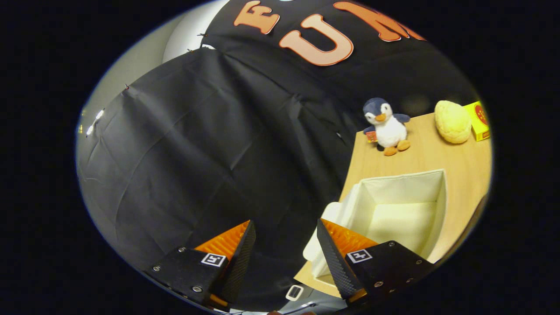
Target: Open the storage box then place both shoes into the box .Put the left shoe in first, then the right shoe, with the right side of both shoes facing outward in a uniform manner.
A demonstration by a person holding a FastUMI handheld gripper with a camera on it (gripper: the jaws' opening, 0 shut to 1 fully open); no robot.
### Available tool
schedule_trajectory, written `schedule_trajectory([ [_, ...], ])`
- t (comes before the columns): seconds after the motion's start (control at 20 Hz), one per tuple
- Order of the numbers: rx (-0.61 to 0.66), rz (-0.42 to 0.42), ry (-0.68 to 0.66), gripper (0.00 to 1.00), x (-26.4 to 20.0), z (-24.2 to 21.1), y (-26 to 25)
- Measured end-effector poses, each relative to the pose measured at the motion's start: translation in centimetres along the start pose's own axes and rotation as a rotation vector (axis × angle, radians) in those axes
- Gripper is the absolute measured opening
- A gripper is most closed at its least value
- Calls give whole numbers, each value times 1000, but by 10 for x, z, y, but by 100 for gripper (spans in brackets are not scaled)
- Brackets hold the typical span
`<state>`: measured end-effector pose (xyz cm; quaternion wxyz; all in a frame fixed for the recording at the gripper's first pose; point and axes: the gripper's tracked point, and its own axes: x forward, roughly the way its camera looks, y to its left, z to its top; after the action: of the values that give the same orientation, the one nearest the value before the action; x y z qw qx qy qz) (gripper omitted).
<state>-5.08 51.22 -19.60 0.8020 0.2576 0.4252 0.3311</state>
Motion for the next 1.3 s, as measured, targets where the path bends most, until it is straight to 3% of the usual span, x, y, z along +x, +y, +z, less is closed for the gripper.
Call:
schedule_trajectory([
  [0.25, -43, -209, -45, 90, -51, -1, -94],
  [0.45, 22, -352, -114, 92, -97, -4, -169],
  [0.75, 89, -570, -67, 92, -145, -41, -280],
  [1.1, 116, -728, 24, 92, -175, -96, -353],
  [1.3, 124, -765, 67, 89, -171, -117, -381],
])
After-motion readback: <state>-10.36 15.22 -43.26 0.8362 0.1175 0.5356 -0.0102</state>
